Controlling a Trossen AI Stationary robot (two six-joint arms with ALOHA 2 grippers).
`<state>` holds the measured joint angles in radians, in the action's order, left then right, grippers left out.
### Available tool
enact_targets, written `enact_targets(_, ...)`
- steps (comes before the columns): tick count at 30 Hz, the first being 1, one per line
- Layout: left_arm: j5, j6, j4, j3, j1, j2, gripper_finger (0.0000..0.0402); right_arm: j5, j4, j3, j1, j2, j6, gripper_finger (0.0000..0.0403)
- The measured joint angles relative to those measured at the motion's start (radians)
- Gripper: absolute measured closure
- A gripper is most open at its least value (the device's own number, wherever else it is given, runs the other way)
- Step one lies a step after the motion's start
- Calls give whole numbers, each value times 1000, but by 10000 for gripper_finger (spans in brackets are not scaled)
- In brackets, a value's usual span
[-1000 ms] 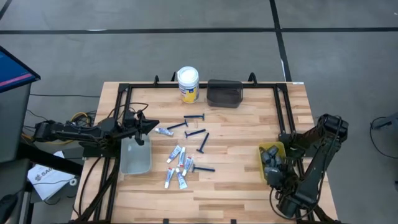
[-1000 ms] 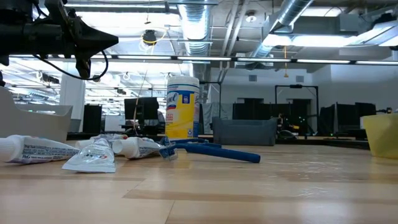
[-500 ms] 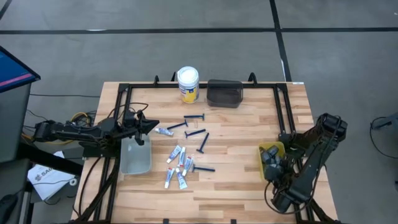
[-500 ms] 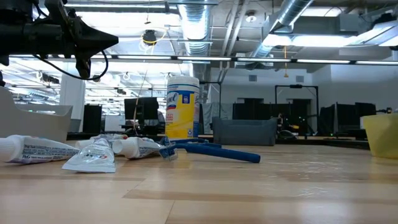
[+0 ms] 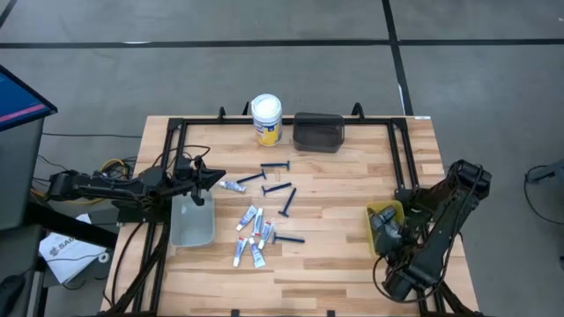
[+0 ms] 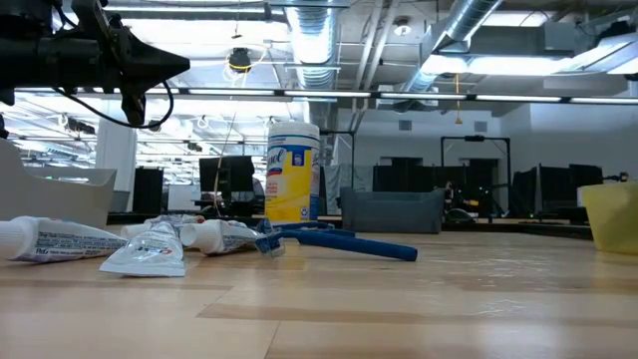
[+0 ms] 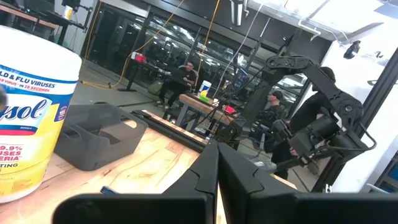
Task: Pick & Place Travel size toiletries
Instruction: Put the blue razor into the black bin
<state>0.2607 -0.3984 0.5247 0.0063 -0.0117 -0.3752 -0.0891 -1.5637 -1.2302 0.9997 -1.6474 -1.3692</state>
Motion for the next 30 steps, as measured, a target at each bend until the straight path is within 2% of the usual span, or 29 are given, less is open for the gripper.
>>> enact_targets(7,0,0,0,0,0,0,401,-192,48,-142,-66,0,47,162)
enact_targets(12,0,0,0,0,0,0,401,-496,140,-284,-146,0,71,162)
enact_targets(15,0,0,0,0,0,0,401,-589,205,-332,-227,0,71,162)
enact_targets(22,0,0,0,0,0,0,401,-575,376,-334,-462,-30,245,162)
enact_targets(26,0,0,0,0,0,0,401,-504,533,-332,-559,-115,656,162)
enact_targets(30,0,0,0,0,0,0,401,-349,736,-332,-586,-225,983,162)
